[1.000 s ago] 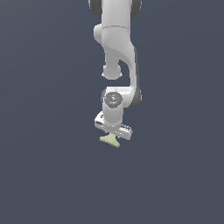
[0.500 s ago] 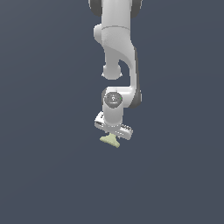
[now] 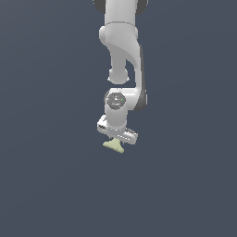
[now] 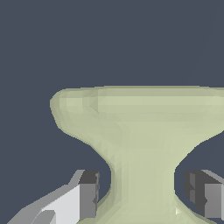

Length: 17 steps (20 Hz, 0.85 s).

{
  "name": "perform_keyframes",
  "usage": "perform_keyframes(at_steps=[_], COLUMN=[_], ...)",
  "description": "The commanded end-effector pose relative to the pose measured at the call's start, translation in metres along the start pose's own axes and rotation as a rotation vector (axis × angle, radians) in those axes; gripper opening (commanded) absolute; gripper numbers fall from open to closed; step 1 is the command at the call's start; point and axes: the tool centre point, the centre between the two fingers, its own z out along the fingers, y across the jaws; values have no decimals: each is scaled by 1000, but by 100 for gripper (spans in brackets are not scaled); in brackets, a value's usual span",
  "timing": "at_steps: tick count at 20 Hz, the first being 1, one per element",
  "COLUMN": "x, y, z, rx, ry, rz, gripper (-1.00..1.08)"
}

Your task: Pick up the object and move it to a goal position.

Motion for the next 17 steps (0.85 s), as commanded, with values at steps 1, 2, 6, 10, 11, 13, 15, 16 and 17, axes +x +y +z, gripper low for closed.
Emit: perform_keyframes(at_steps=[1,2,6,10,11,13,15,16,17], x=[-2,-3,-6,-9,-9,-10,-9,-9,-9], y=[11,16,39,54,57,62,64,64,64], z=[-9,-13,-31,-45,-47,-50,-52,-53,-53], rx=[0,0,0,0,0,0,0,0,0], ry=[1,1,1,1,1,1,1,1,1], rz=[1,1,1,1,2,2,2,2,2], gripper=[-100,-100,-100,-100,-100,-100,-100,-100,-100])
